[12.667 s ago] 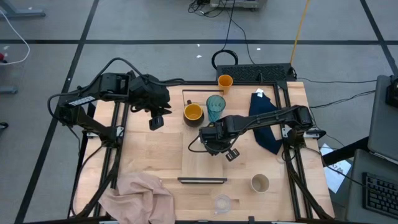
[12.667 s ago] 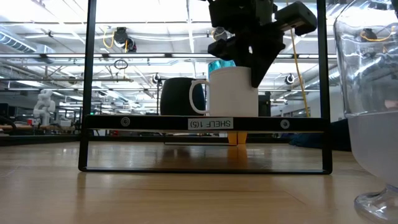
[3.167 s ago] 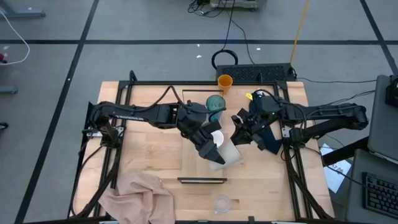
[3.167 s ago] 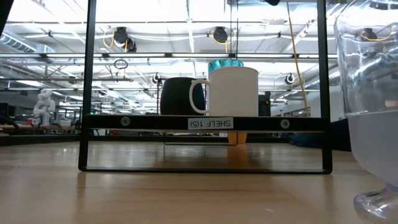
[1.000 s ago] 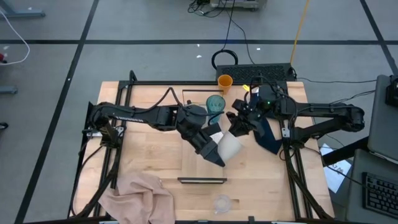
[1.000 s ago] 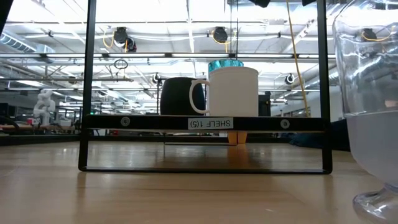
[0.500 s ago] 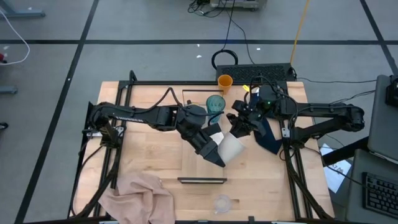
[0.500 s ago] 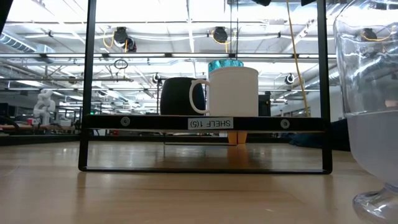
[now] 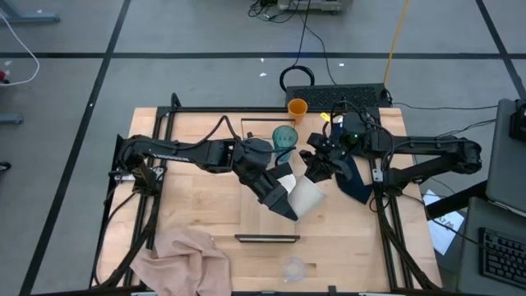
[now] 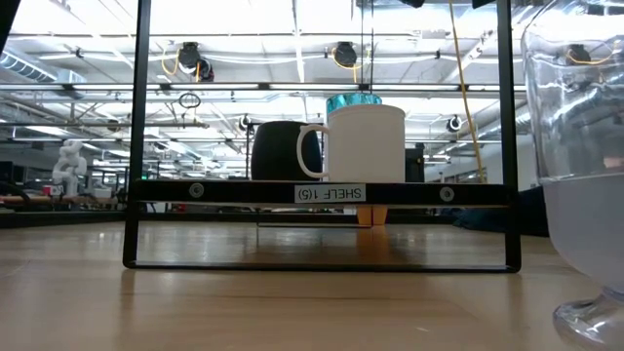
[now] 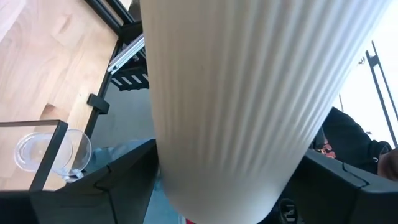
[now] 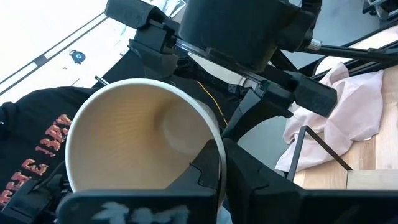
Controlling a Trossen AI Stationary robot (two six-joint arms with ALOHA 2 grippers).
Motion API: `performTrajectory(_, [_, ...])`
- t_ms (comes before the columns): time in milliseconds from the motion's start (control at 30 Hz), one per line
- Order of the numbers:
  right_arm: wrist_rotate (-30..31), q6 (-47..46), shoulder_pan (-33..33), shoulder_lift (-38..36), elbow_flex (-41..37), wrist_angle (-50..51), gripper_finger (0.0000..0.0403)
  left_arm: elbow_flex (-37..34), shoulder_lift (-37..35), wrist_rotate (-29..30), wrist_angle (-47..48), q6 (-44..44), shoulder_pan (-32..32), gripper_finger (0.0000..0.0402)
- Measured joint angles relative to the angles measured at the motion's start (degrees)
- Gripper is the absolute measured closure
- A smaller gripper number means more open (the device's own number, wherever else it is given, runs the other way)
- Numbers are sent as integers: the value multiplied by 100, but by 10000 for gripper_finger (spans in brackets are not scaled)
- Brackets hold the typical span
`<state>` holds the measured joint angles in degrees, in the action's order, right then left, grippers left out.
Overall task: Stack small to large cups/mugs on shelf
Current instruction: Put the white cup on the shelf
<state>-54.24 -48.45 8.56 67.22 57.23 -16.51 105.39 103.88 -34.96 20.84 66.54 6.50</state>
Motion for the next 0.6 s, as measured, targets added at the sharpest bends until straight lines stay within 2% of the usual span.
performTrajectory(300, [-2, 0, -2, 0, 0, 7, 403, 0, -4, 4, -15, -9, -9, 126])
performTrajectory(600, [15, 7, -2, 0, 0, 4, 403, 1, -7, 11, -14, 17, -9, 97])
